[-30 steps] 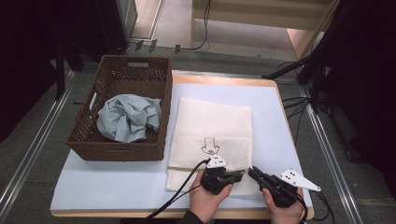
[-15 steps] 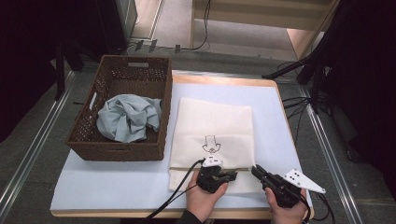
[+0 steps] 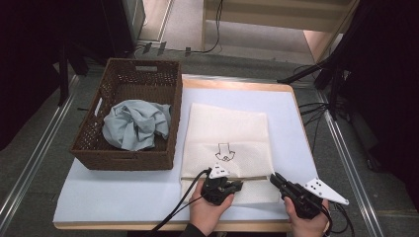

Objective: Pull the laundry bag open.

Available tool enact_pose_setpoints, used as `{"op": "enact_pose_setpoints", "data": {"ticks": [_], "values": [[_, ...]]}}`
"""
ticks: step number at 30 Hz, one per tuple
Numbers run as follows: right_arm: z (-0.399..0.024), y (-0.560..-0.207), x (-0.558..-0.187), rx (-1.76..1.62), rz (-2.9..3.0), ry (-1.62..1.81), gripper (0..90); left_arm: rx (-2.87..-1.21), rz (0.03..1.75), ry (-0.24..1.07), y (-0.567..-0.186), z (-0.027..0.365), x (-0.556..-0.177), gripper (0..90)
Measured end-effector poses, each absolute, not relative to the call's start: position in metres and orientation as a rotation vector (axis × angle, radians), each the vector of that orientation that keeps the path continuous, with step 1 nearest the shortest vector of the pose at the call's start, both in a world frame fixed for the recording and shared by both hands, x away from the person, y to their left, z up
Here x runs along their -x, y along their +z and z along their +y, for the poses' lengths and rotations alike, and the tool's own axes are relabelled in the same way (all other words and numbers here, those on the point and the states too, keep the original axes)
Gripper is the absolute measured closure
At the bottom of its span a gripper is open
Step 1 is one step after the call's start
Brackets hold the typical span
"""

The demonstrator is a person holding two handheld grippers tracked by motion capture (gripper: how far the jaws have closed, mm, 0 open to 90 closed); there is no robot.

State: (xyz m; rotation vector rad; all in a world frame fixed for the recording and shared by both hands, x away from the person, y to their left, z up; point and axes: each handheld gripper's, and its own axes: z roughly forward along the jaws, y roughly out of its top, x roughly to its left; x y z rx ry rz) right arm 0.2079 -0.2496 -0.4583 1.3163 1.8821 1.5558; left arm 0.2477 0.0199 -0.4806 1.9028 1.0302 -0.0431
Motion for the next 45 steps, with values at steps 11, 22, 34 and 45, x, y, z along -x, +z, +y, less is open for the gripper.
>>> {"op": "enact_pose_setpoints", "data": {"ticks": [11,22,34,45], "values": [[-0.247,-0.458,-0.209,-1.308,1.892,1.543,84.4,-1.892,1.030,-0.022,-0.479,0.024,-0.245,88.0],[-0.252,-0.455,-0.209,-1.323,1.859,1.534,84.4,-1.877,1.067,-0.007,-0.480,0.036,-0.245,88.1],[-0.253,-0.455,-0.210,-1.333,1.857,1.528,84.5,-1.877,1.072,0.024,-0.478,0.048,-0.242,88.1],[-0.259,-0.453,-0.211,-1.339,1.830,1.527,84.5,-1.875,1.098,0.058,-0.478,0.065,-0.241,88.1]]}}
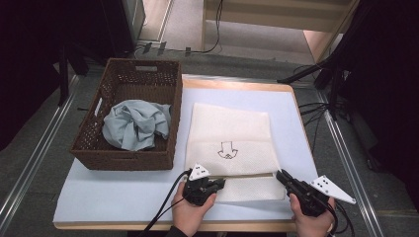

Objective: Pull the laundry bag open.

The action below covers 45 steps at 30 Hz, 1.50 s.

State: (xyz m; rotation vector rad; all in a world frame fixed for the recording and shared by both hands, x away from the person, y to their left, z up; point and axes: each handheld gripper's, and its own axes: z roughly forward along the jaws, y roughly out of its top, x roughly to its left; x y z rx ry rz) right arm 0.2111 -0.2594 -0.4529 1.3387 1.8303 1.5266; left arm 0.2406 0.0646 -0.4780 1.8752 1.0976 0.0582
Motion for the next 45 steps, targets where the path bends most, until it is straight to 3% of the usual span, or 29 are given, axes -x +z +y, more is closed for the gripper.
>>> {"op": "enact_pose_setpoints", "data": {"ticks": [20,45], "values": [[-0.267,-0.452,-0.212,-1.349,1.805,1.505,84.5,-1.868,1.147,0.112,-0.475,0.092,-0.238,88.1],[-0.271,-0.455,-0.215,-1.369,1.799,1.511,84.5,-1.840,1.235,0.181,-0.474,0.154,-0.230,88.0]]}}
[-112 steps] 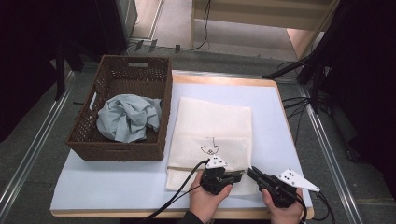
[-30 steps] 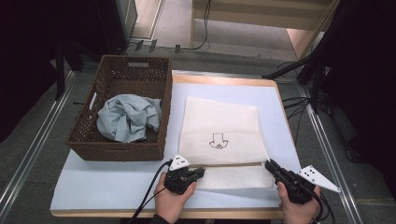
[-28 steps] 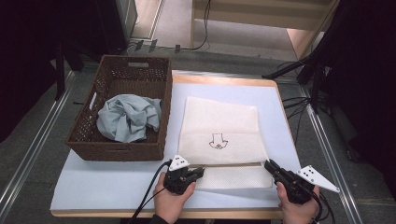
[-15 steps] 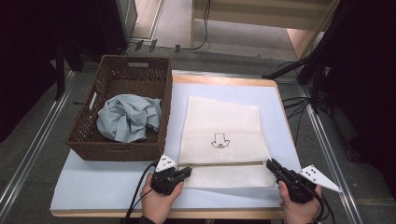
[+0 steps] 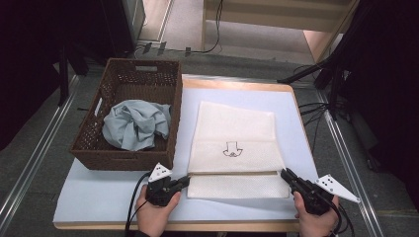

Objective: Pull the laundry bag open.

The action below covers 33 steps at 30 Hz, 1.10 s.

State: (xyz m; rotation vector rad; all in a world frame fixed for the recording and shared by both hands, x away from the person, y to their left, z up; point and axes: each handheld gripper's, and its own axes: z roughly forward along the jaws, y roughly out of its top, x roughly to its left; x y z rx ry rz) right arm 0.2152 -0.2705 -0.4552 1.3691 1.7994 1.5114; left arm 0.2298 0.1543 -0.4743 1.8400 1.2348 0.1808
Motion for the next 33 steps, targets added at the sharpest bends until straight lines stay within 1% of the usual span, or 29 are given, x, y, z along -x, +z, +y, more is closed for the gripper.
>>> {"op": "enact_pose_setpoints", "data": {"ticks": [5,6,7,8,10,12,17,29,33], "values": [[-0.269,-0.456,-0.216,-1.371,1.808,1.514,84.4,-1.852,1.228,0.199,-0.473,0.157,-0.229,88.0],[-0.268,-0.457,-0.217,-1.366,1.815,1.513,84.5,-1.866,1.244,0.231,-0.473,0.159,-0.228,88.1],[-0.268,-0.457,-0.217,-1.372,1.804,1.493,84.4,-1.866,1.244,0.231,-0.473,0.159,-0.228,88.1],[-0.270,-0.457,-0.218,-1.385,1.807,1.510,84.4,-1.844,1.250,0.197,-0.474,0.166,-0.229,88.0],[-0.271,-0.458,-0.219,-1.380,1.810,1.525,84.4,-1.830,1.256,0.177,-0.475,0.169,-0.229,88.0],[-0.266,-0.459,-0.218,-1.364,1.826,1.501,84.4,-1.842,1.259,0.206,-0.474,0.169,-0.228,88.1],[-0.263,-0.459,-0.218,-1.363,1.837,1.496,84.3,-1.827,1.262,0.211,-0.472,0.174,-0.228,88.0],[-0.256,-0.477,-0.229,-1.440,1.886,1.452,83.8,-1.818,1.271,0.232,-0.474,0.178,-0.225,88.1],[-0.258,-0.483,-0.231,-1.478,1.891,1.426,81.2,-1.815,1.271,0.234,-0.474,0.176,-0.225,88.0]]}}
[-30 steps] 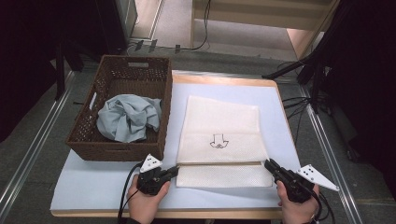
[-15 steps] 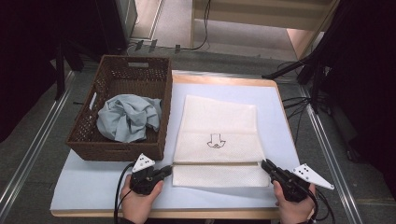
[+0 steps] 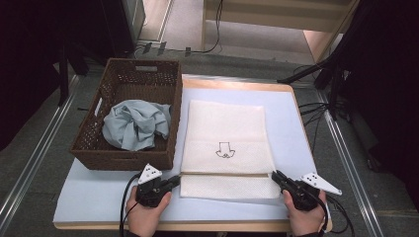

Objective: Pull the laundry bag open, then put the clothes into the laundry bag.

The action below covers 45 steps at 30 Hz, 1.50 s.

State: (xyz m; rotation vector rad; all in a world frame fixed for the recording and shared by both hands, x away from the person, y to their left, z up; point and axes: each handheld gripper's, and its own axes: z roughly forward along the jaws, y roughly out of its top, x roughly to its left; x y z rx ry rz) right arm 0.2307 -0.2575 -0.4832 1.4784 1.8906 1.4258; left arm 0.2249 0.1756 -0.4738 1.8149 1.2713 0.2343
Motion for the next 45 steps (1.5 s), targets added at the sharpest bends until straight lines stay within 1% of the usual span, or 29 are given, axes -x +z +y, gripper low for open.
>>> {"op": "enact_pose_setpoints", "data": {"ticks": [2,5,9,12,16,19,21,24,25,27,30,32,34,35,37,40,43,45], "values": [[-0.259,-0.484,-0.230,-1.507,1.877,1.407,78.7,-1.813,1.288,0.246,-0.474,0.176,-0.225,87.9],[-0.271,-0.487,-0.233,-1.570,1.845,1.433,68.9,-1.792,1.284,0.216,-0.475,0.180,-0.225,86.8],[-0.279,-0.489,-0.233,-1.576,1.828,1.449,61.7,-1.788,1.262,0.244,-0.472,0.178,-0.224,76.9],[-0.277,-0.483,-0.231,-1.525,1.822,1.442,60.3,-1.790,1.258,0.289,-0.467,0.177,-0.222,68.9],[-0.272,-0.477,-0.229,-1.472,1.825,1.435,60.3,-1.783,1.268,0.331,-0.462,0.178,-0.222,60.9],[-0.264,-0.472,-0.229,-1.421,1.851,1.417,55.6,-1.767,1.244,0.354,-0.454,0.176,-0.219,58.6],[-0.261,-0.471,-0.229,-1.402,1.856,1.428,54.4,-1.767,1.231,0.360,-0.452,0.174,-0.219,57.6],[-0.249,-0.464,-0.230,-1.342,1.906,1.464,55.0,-1.789,1.161,0.364,-0.446,0.162,-0.215,55.8],[-0.244,-0.462,-0.231,-1.325,1.923,1.467,55.0,-1.789,1.161,0.364,-0.446,0.162,-0.215,55.7],[-0.236,-0.458,-0.231,-1.295,1.952,1.467,55.5,-1.820,1.123,0.355,-0.444,0.151,-0.214,55.9],[-0.225,-0.458,-0.236,-1.270,1.981,1.495,55.6,-1.841,1.101,0.335,-0.446,0.143,-0.214,57.3],[-0.217,-0.461,-0.240,-1.264,2.018,1.455,57.2,-1.847,1.094,0.329,-0.448,0.141,-0.214,59.3],[-0.214,-0.463,-0.242,-1.262,2.041,1.442,56.1,-1.862,1.073,0.312,-0.451,0.136,-0.214,63.8],[-0.205,-0.467,-0.245,-1.260,2.085,1.438,58.0,-1.883,1.048,0.277,-0.453,0.132,-0.215,66.9],[-0.197,-0.470,-0.248,-1.241,2.130,1.438,58.7,-1.912,1.037,0.258,-0.456,0.126,-0.216,72.3],[-0.184,-0.472,-0.251,-1.210,2.172,1.375,49.7,-1.953,1.014,0.243,-0.461,0.119,-0.217,81.0],[-0.172,-0.473,-0.256,-1.186,2.215,1.333,47.0,-1.988,1.005,0.239,-0.465,0.112,-0.218,84.8],[-0.165,-0.476,-0.259,-1.177,2.242,1.313,46.6,-2.020,0.995,0.248,-0.470,0.109,-0.218,85.0]]}}
